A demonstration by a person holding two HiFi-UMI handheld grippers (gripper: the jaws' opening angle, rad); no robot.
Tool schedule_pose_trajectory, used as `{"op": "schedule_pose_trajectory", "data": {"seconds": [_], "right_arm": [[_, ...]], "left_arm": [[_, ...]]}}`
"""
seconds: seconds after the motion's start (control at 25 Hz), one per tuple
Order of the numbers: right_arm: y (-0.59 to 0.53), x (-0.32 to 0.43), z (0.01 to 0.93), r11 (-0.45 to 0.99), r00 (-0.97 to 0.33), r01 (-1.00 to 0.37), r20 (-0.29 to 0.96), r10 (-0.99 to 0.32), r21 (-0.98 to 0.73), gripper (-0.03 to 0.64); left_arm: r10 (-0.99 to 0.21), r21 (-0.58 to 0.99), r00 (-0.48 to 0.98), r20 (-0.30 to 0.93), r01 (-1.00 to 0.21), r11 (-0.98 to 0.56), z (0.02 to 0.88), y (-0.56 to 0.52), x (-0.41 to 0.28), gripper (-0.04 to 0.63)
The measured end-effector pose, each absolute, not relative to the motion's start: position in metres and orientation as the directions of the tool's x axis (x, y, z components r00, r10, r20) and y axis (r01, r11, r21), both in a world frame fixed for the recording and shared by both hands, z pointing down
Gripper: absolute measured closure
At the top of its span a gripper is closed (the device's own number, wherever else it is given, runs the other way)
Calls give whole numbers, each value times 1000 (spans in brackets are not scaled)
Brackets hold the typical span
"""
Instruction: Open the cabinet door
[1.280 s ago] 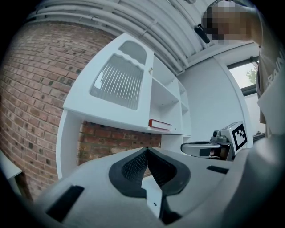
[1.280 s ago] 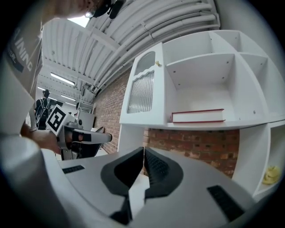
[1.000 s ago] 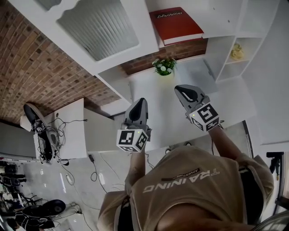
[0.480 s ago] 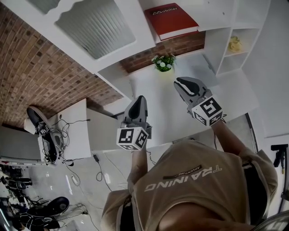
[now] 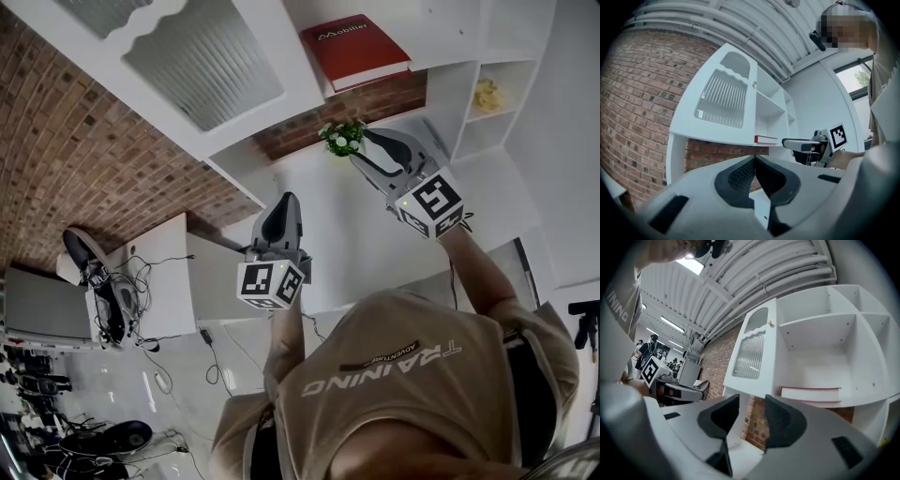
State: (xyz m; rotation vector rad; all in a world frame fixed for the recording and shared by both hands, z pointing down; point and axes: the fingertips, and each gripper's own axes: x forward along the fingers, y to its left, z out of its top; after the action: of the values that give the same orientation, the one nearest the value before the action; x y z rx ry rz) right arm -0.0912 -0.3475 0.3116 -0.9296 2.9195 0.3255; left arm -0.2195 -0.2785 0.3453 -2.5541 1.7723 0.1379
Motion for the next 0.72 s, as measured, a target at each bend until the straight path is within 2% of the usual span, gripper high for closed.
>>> {"op": "schedule_pose_trajectory", "data": {"seconds": [0.72], "right_arm": [[-436, -134, 237, 819, -843, -537, -131, -521, 202, 464]], "left_arm": [[-932, -26, 358, -51, -934, -357, 325, -315, -231, 588]]}}
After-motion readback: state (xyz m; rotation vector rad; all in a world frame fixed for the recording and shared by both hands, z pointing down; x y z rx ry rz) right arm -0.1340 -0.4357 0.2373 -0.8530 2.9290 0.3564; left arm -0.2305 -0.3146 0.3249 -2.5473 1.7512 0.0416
